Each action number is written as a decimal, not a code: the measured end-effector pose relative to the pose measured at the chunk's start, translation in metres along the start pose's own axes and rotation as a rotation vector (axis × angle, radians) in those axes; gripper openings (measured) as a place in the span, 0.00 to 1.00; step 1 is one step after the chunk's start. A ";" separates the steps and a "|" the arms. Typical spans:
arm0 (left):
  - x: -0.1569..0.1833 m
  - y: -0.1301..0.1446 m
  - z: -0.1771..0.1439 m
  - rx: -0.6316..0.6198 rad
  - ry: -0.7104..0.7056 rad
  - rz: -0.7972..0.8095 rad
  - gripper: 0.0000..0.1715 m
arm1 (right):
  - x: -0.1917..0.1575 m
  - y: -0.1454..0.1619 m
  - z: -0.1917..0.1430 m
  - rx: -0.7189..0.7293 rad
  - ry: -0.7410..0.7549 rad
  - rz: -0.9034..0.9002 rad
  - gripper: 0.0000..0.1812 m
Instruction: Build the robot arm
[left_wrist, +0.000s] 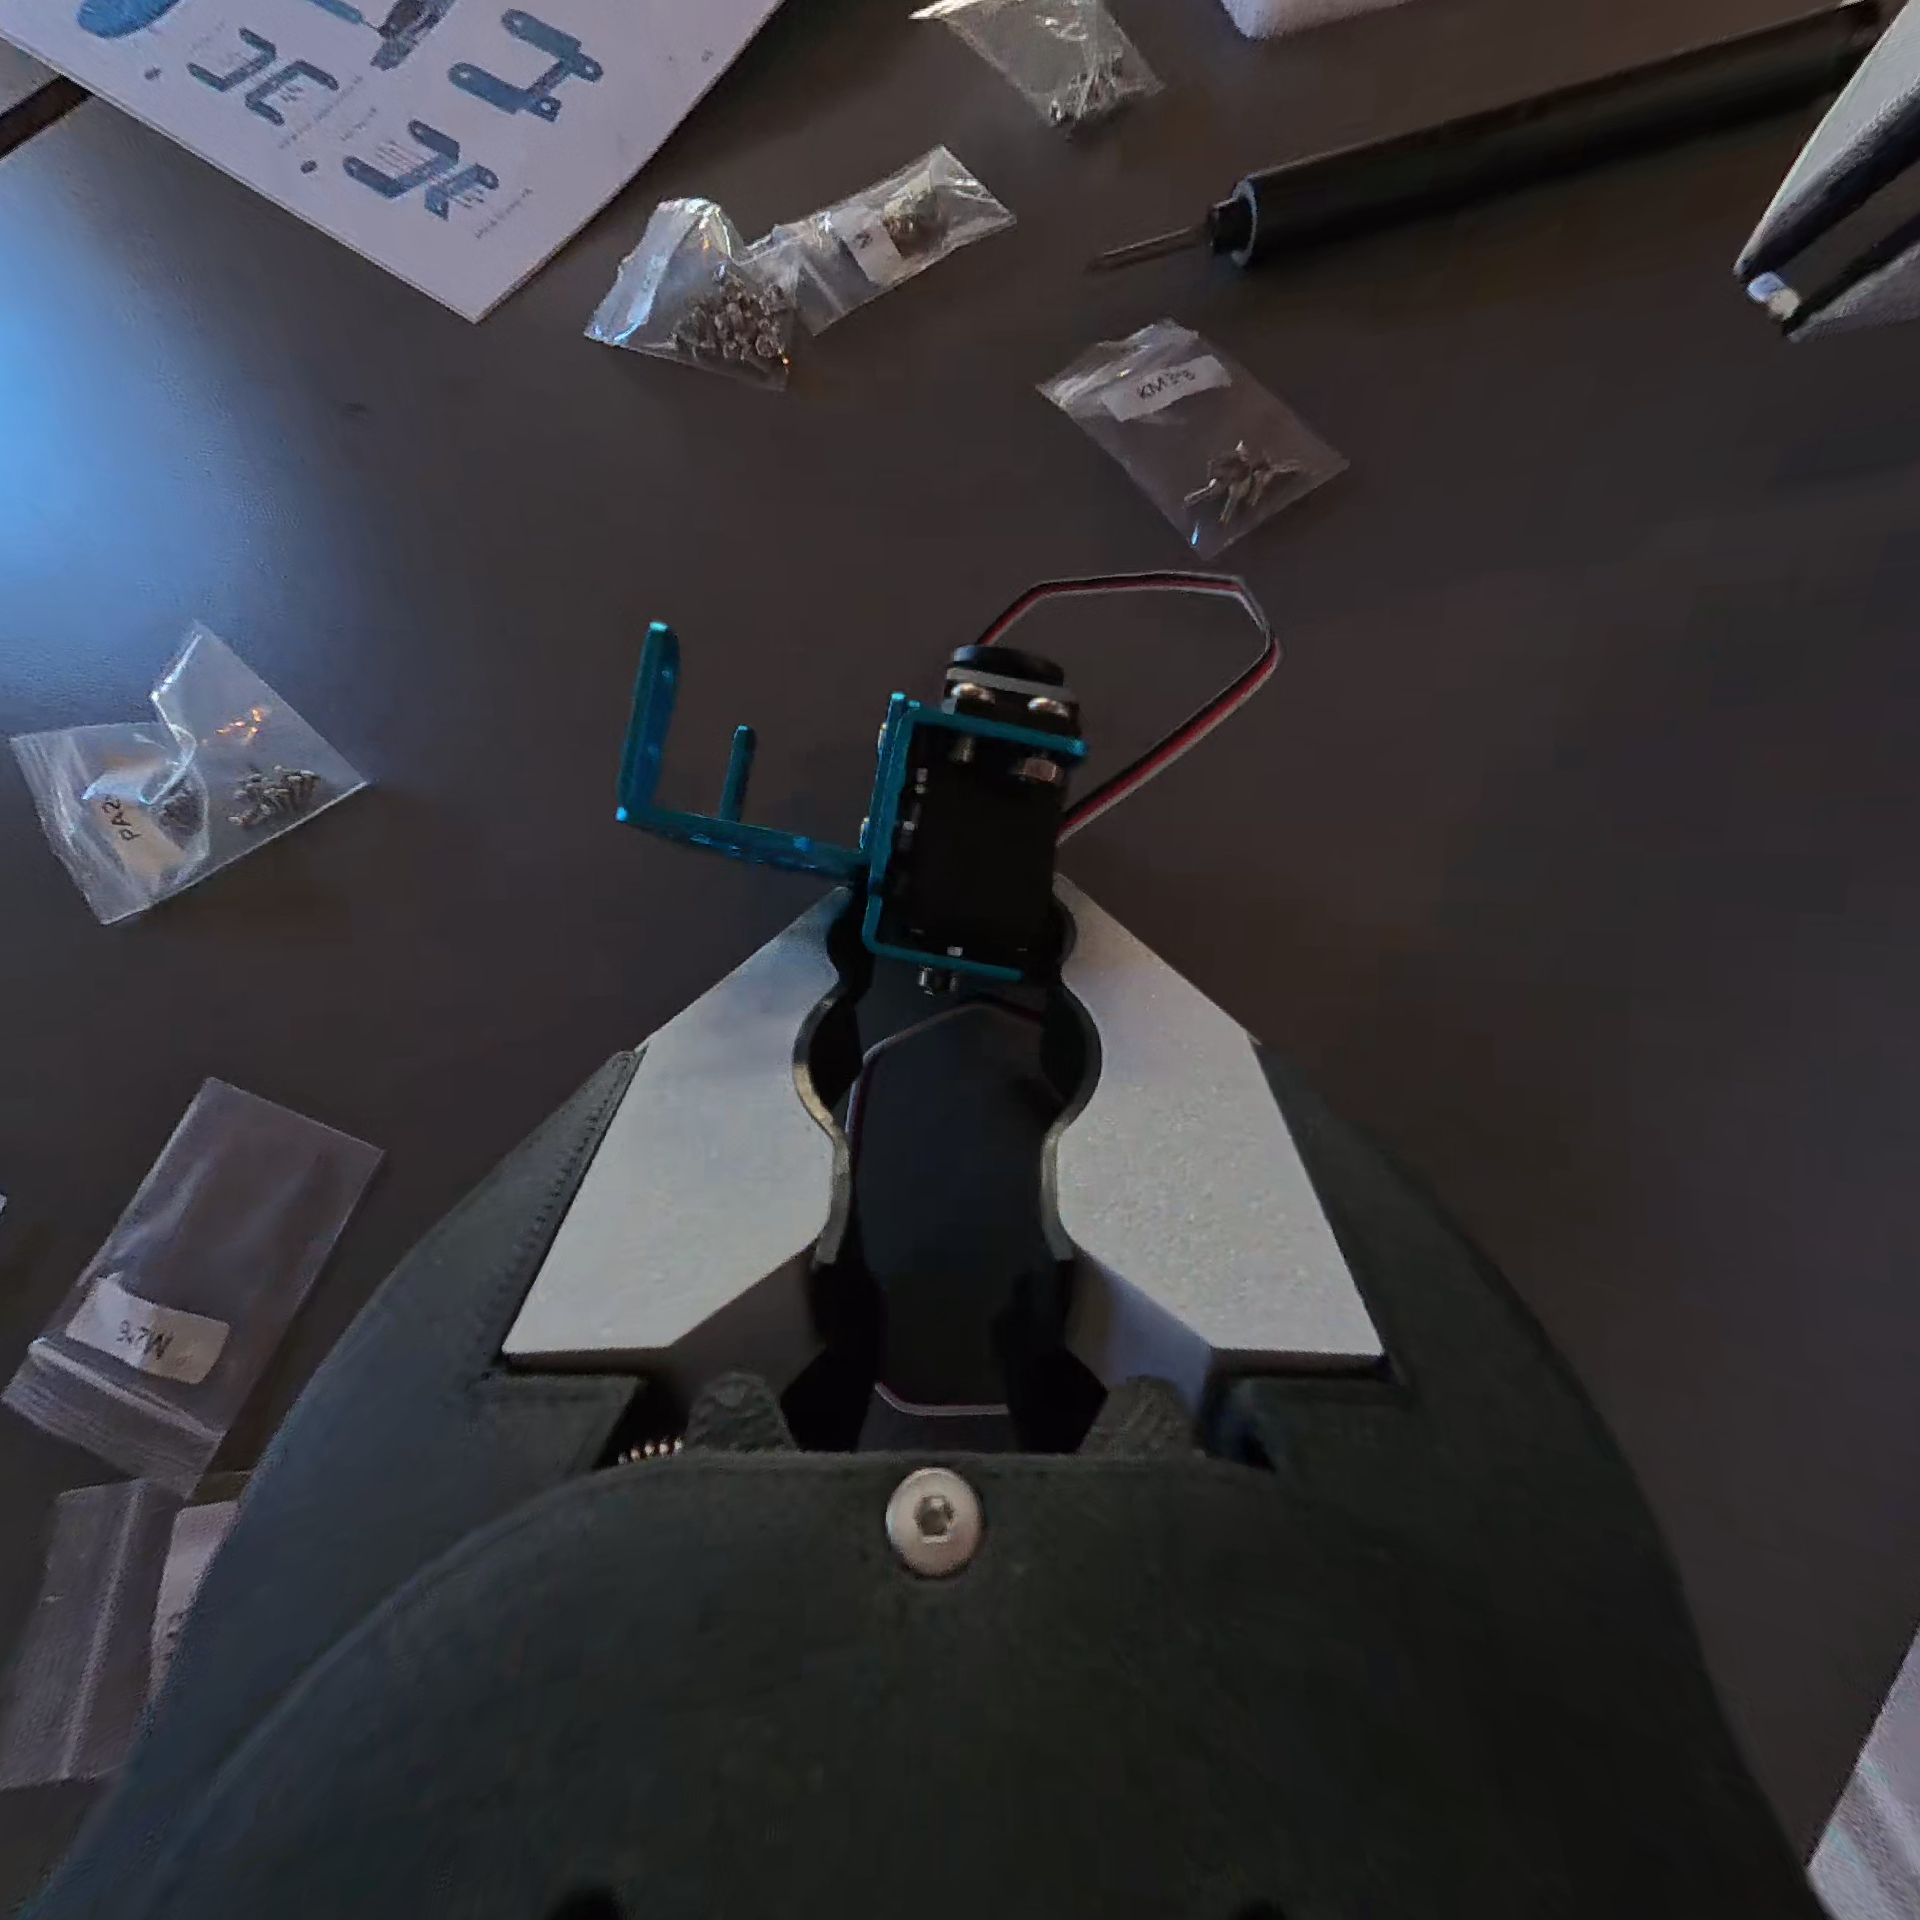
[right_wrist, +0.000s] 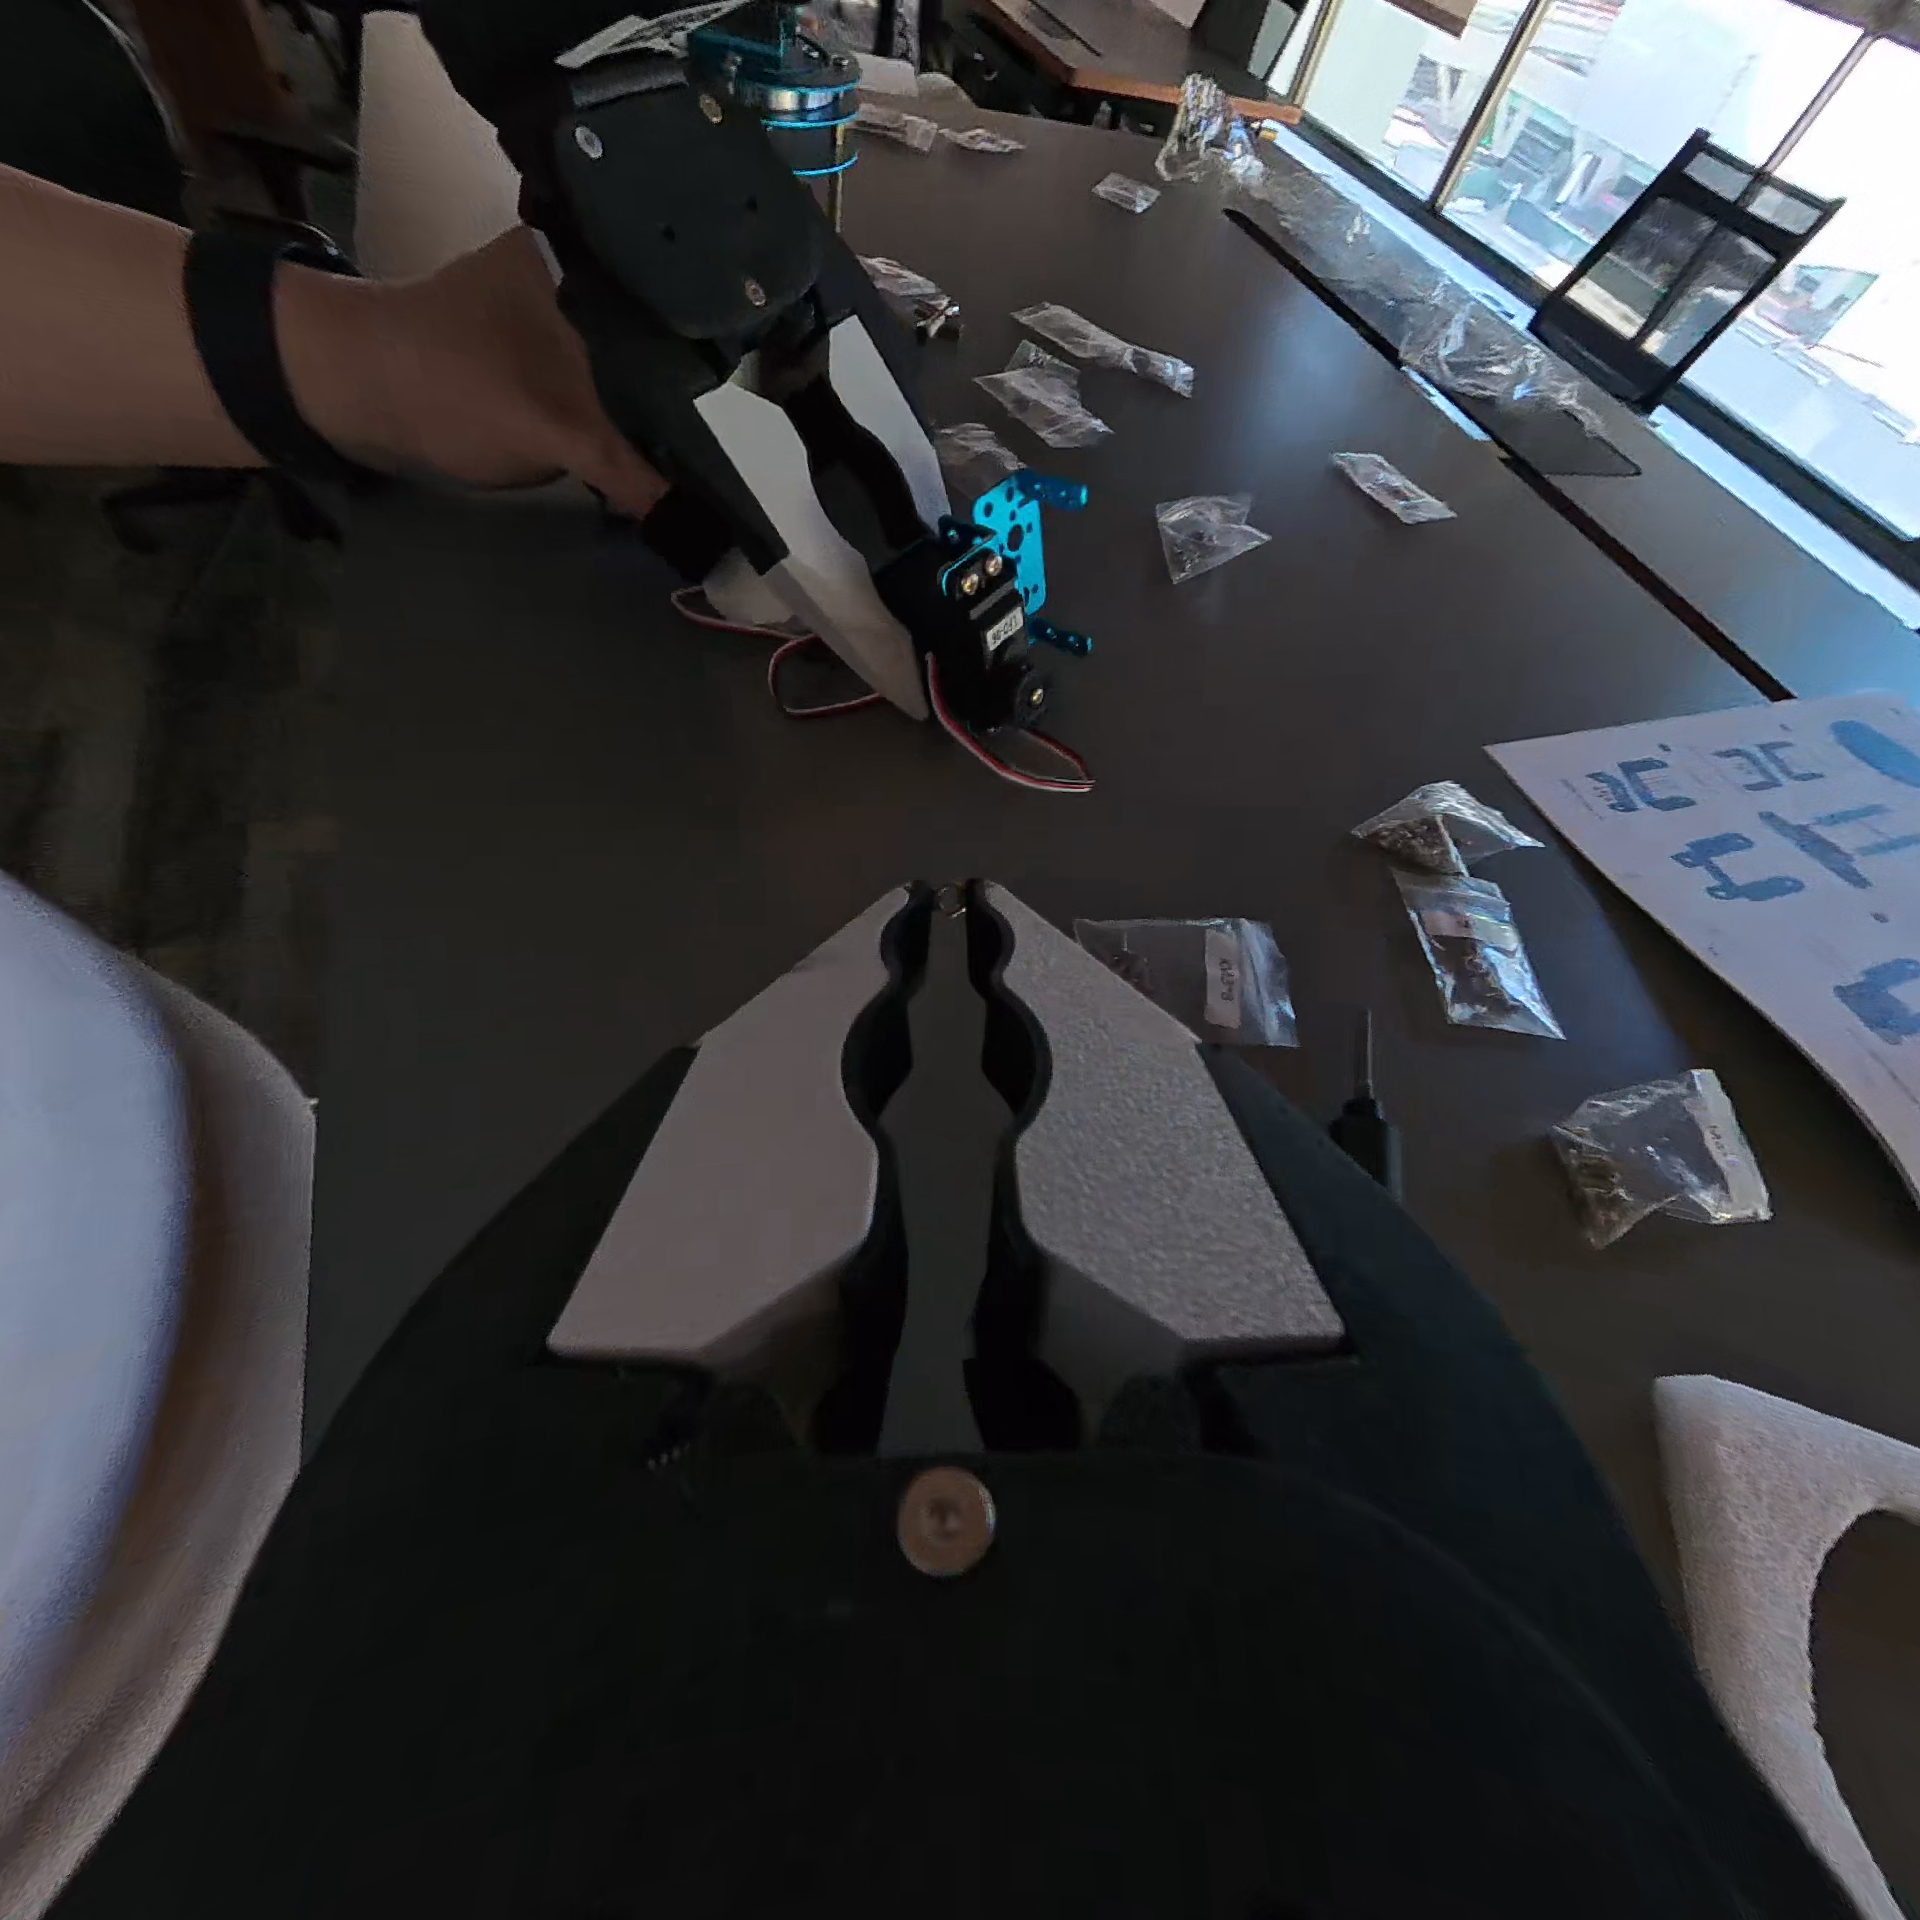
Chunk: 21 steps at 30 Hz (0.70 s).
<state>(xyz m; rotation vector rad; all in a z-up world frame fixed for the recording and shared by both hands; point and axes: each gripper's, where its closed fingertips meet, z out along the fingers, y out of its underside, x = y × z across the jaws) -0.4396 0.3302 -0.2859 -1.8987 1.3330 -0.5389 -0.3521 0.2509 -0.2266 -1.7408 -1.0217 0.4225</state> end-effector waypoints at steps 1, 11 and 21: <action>0.000 0.001 -0.001 -0.006 -0.002 0.001 0.18 | -0.001 0.002 0.000 -0.003 -0.016 0.007 0.04; -0.021 0.024 -0.044 -0.224 0.090 -0.004 0.18 | -0.005 -0.010 0.027 0.045 -0.047 0.127 0.03; -0.060 0.045 -0.099 -0.930 0.098 0.412 0.17 | -0.009 -0.042 0.095 0.057 -0.131 0.236 0.03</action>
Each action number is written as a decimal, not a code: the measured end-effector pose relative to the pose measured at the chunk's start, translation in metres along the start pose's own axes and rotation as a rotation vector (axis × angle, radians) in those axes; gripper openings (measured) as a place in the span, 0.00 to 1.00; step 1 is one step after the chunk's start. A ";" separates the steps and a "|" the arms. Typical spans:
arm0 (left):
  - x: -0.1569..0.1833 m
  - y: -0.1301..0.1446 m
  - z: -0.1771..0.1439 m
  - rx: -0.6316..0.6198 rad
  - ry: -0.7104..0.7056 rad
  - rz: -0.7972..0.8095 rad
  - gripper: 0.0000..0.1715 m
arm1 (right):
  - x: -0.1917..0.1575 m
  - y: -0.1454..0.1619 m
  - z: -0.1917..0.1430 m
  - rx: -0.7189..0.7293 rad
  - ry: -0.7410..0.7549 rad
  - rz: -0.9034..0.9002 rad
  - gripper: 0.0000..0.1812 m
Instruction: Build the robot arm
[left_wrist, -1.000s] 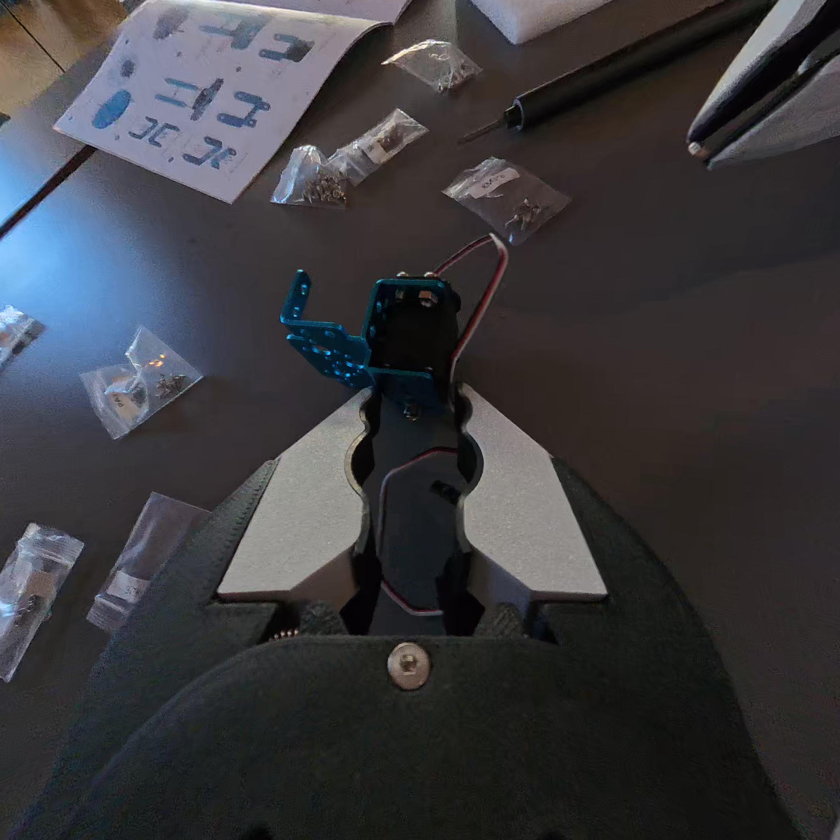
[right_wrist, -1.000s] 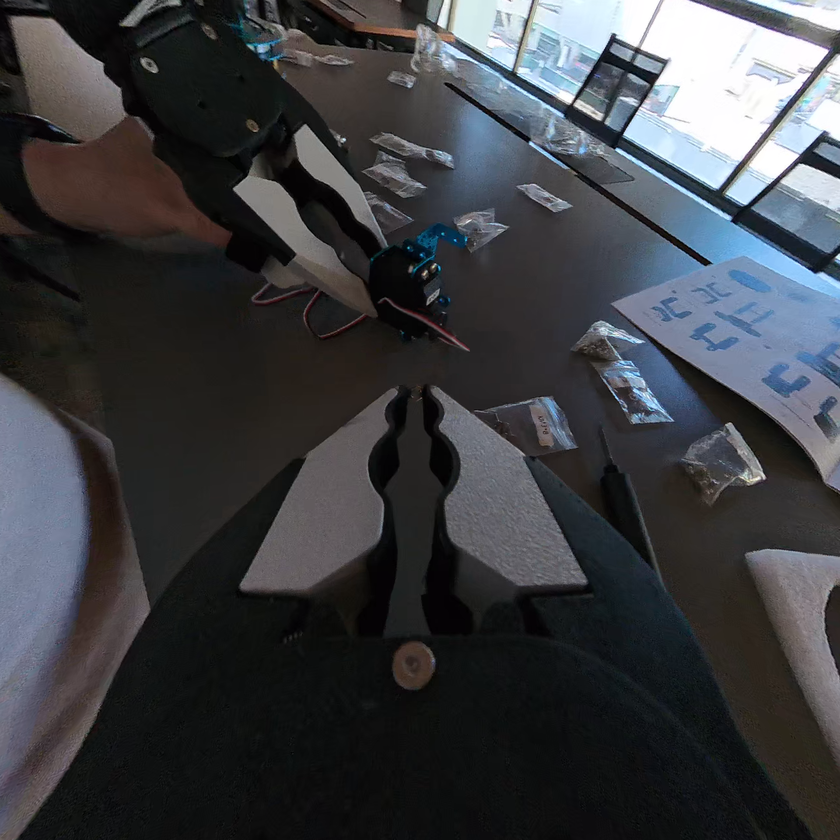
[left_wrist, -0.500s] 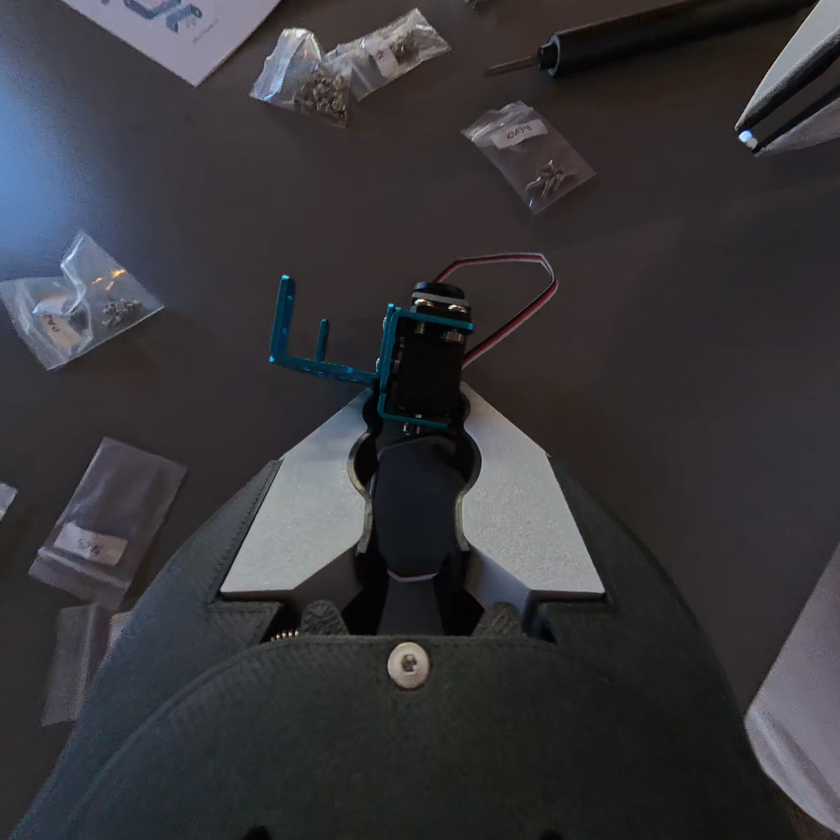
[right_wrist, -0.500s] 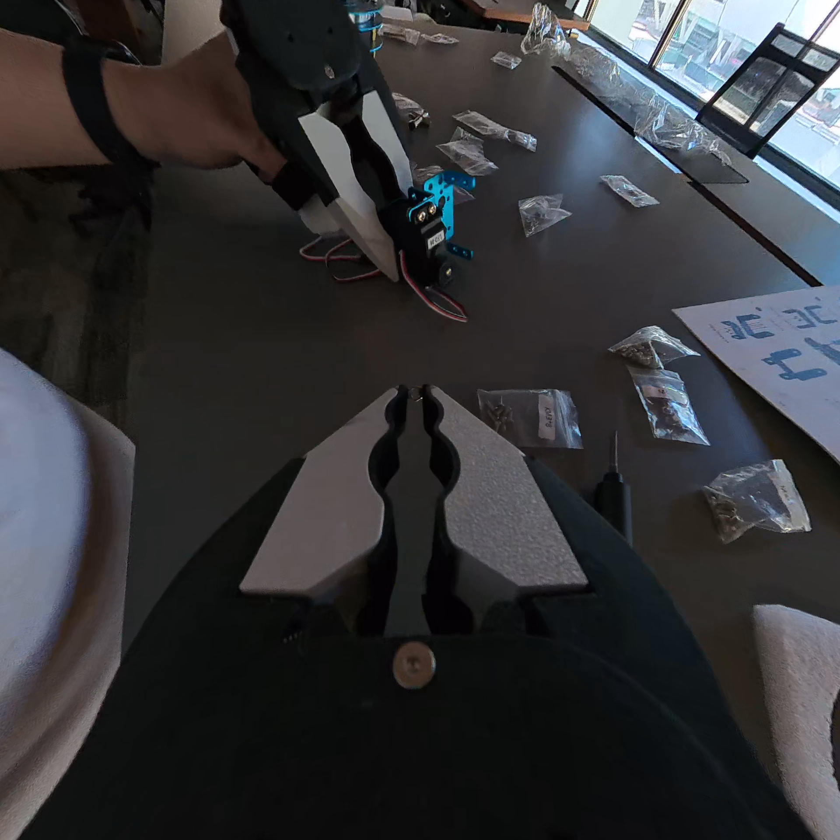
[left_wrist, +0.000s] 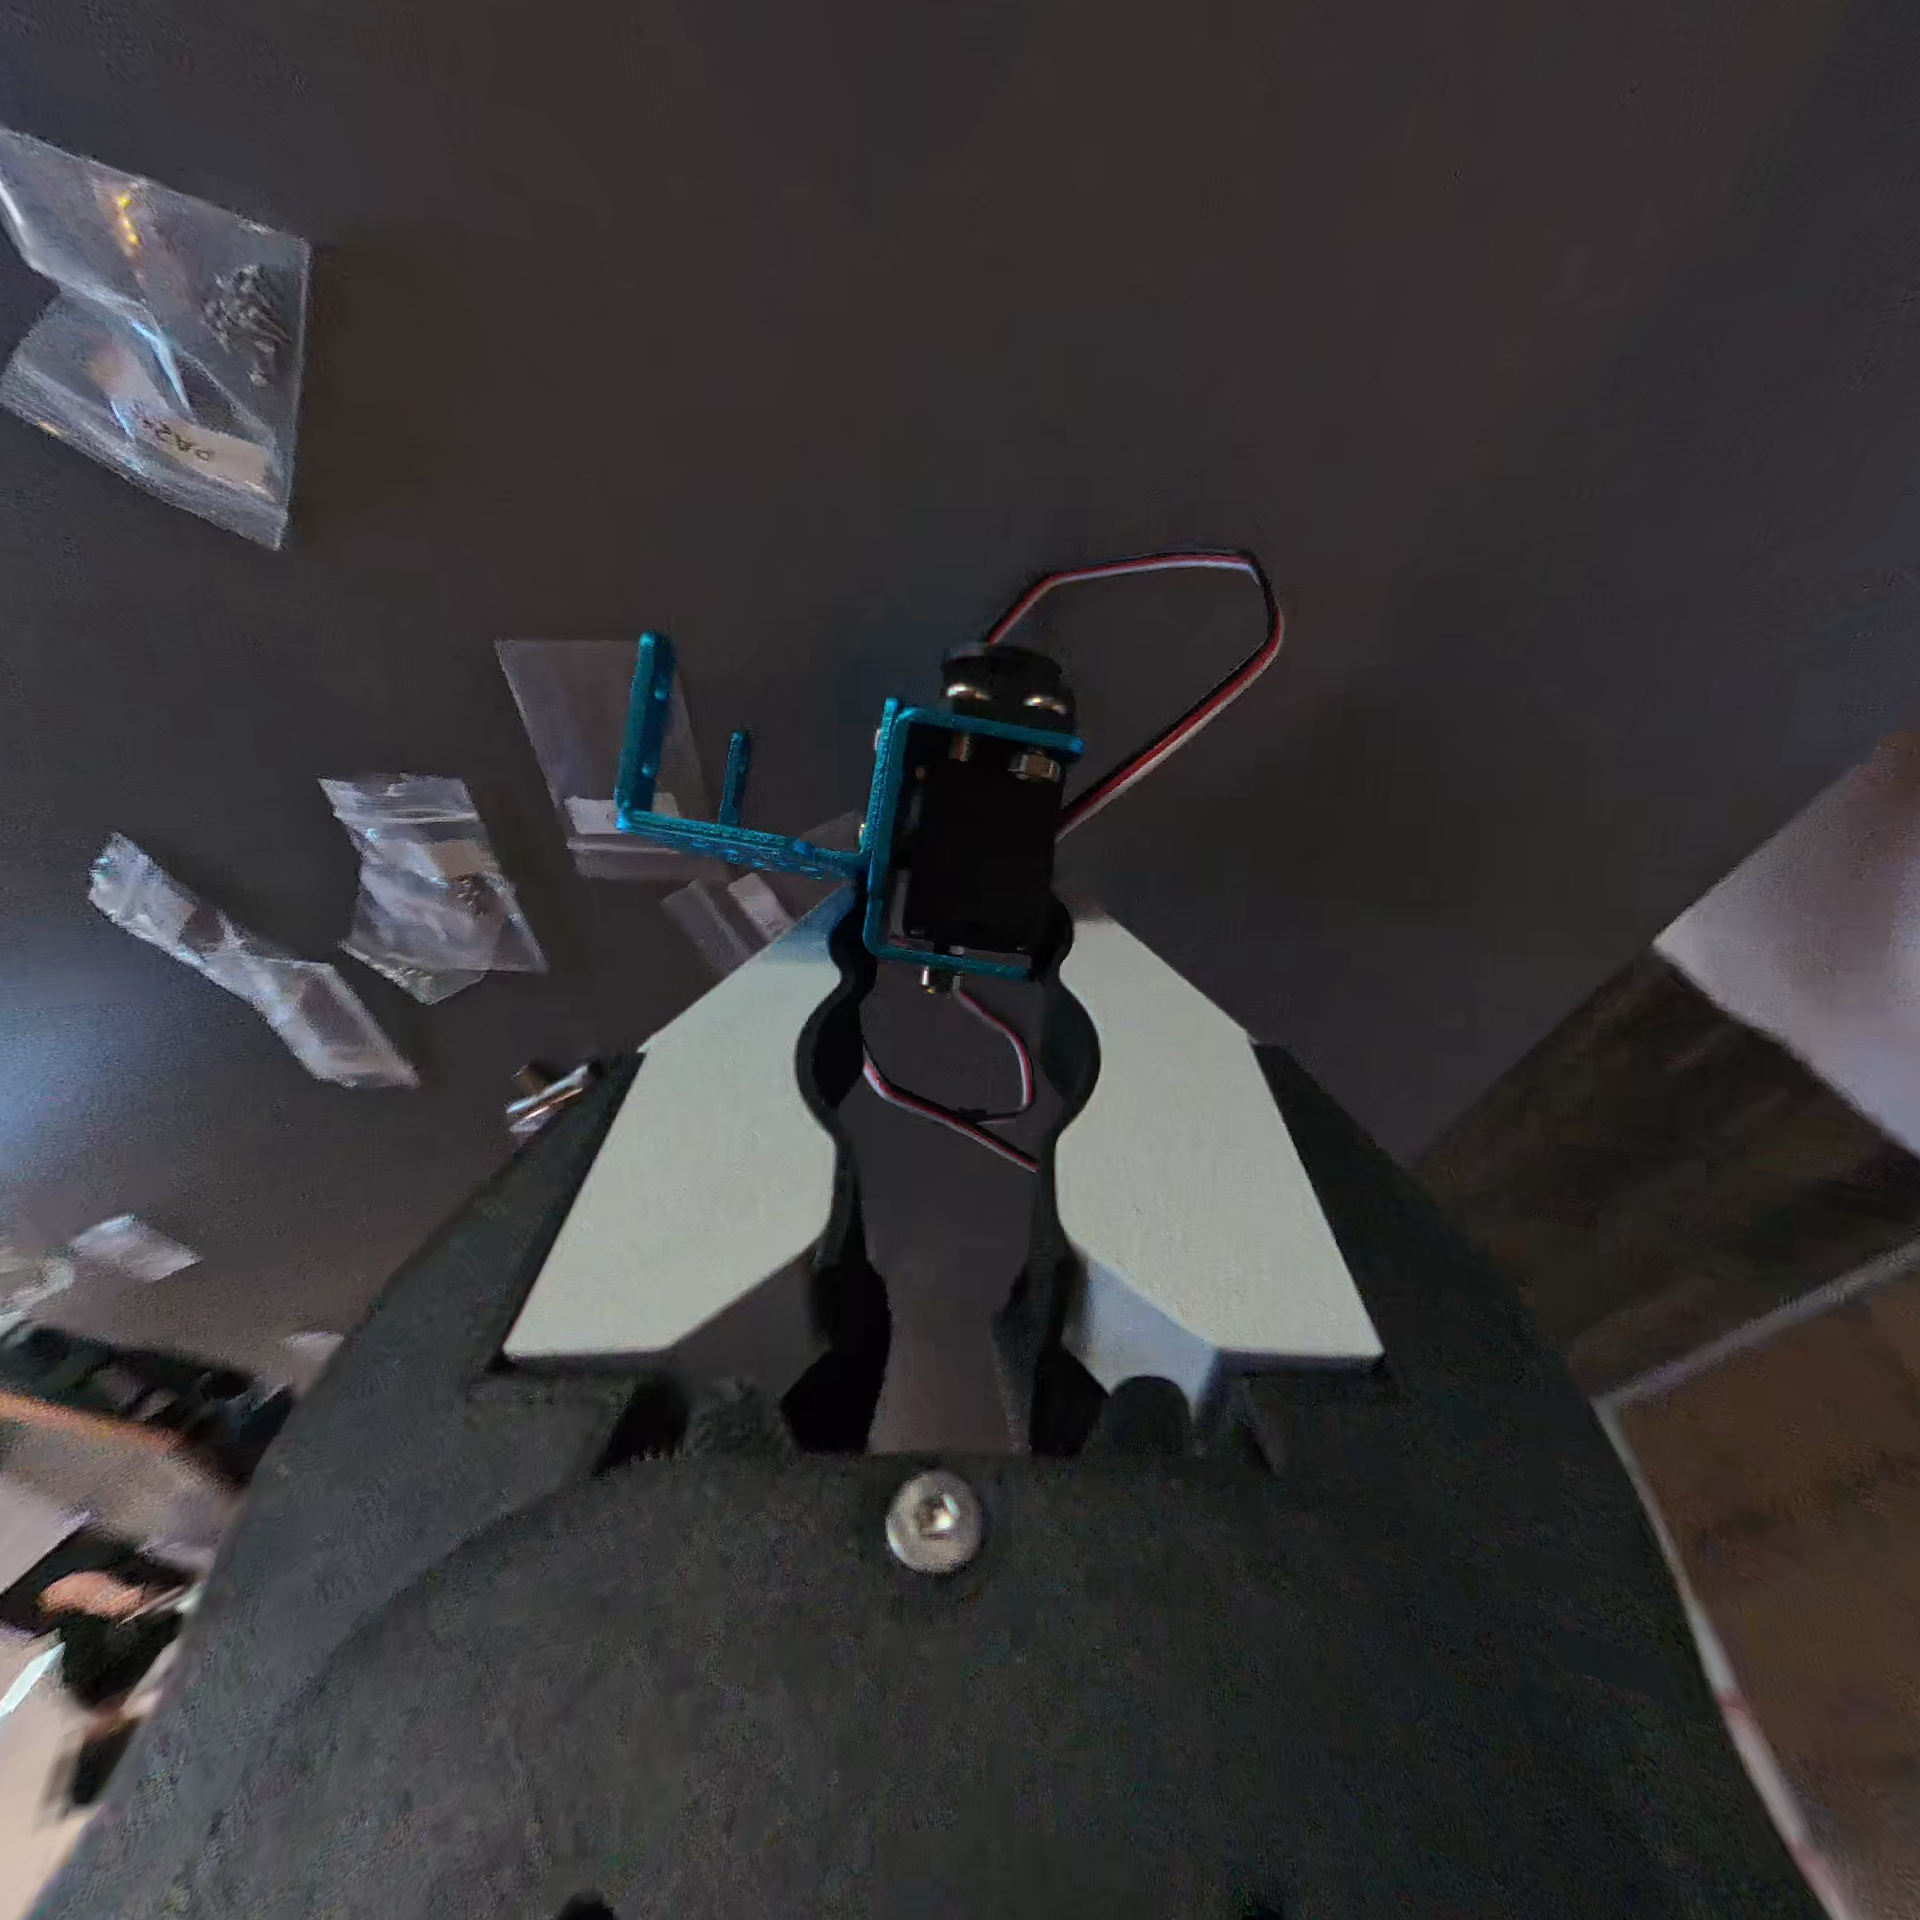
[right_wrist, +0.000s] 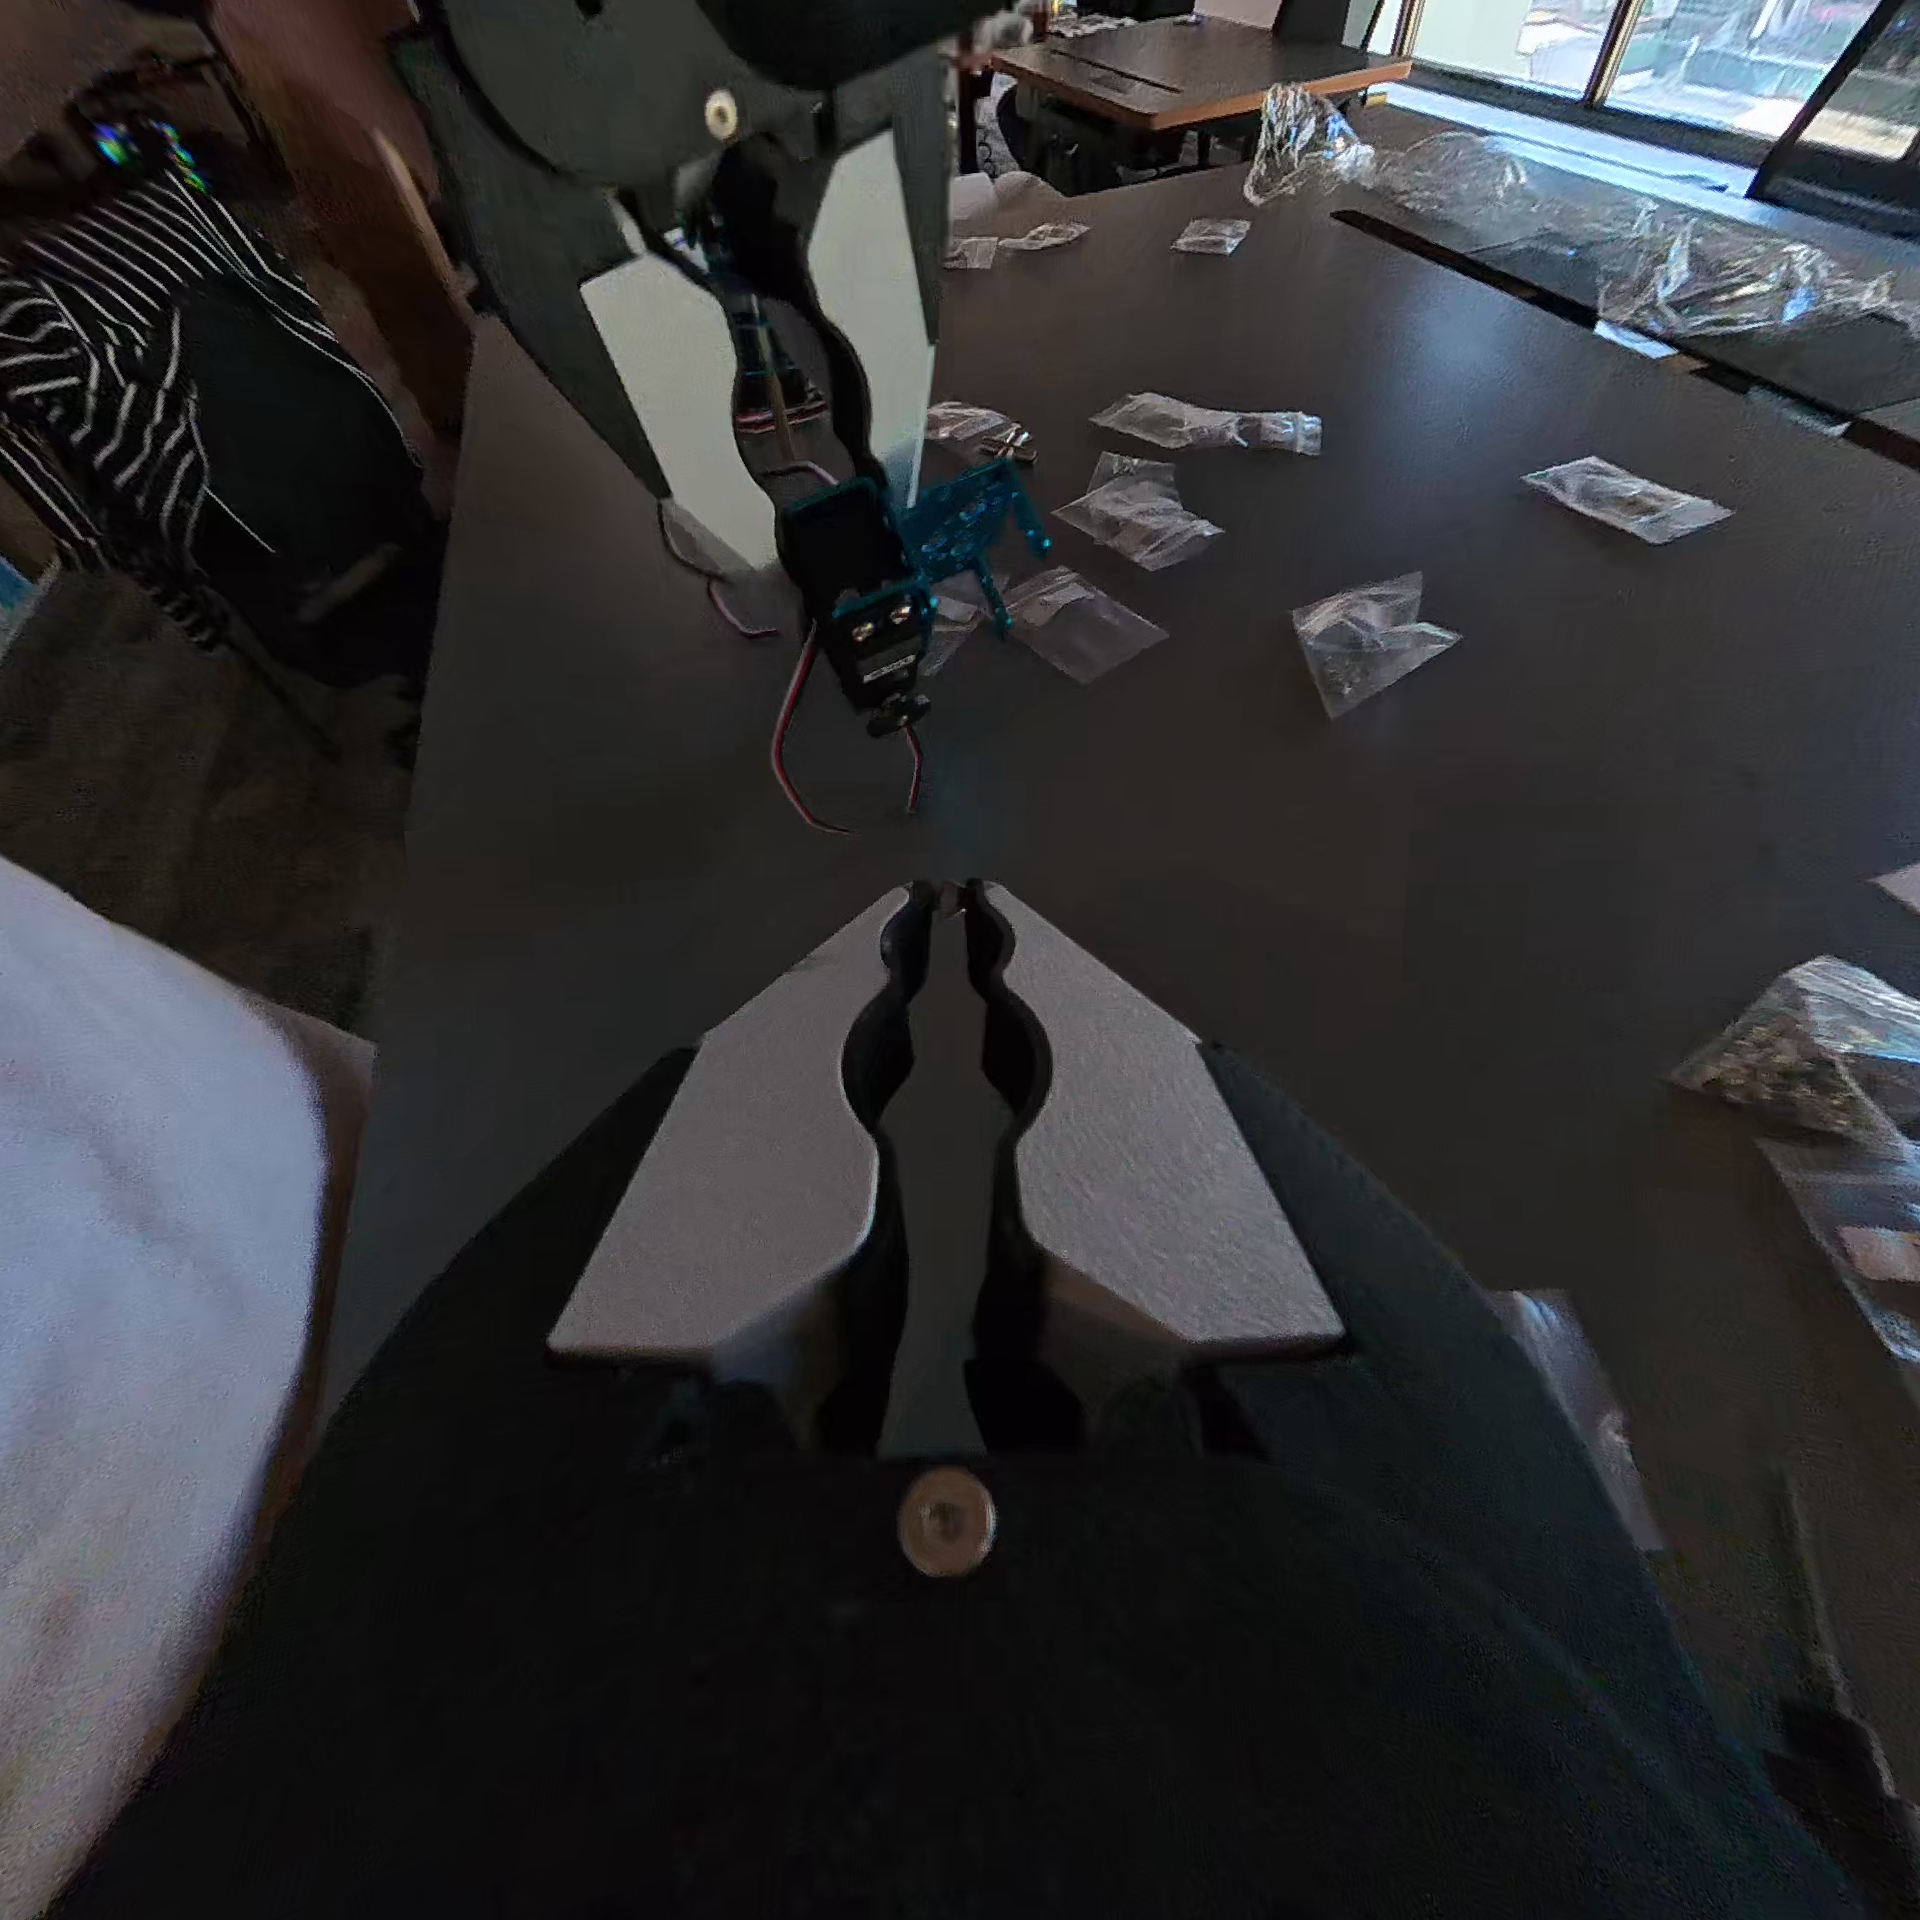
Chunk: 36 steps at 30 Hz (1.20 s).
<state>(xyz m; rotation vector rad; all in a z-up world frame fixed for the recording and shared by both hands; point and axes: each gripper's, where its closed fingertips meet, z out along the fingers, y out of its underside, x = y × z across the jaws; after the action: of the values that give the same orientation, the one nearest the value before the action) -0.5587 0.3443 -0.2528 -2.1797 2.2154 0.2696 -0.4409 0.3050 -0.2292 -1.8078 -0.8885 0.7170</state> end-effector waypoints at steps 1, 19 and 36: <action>-0.004 0.001 -0.002 -0.049 0.000 0.040 0.17 | -0.002 0.002 0.000 -0.005 -0.006 0.007 0.03; -0.020 -0.041 0.004 -0.613 -0.039 0.326 0.17 | 0.009 0.059 -0.094 -0.106 0.159 -0.067 0.04; -0.006 -0.046 0.001 -0.615 -0.010 0.163 0.17 | 0.141 0.068 -0.244 -0.021 0.364 -0.135 0.03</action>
<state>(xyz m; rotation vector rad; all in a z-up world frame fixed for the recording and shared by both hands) -0.5133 0.3501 -0.2582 -2.2129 2.5555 1.0930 -0.1521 0.2808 -0.2155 -1.8018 -0.7648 0.2802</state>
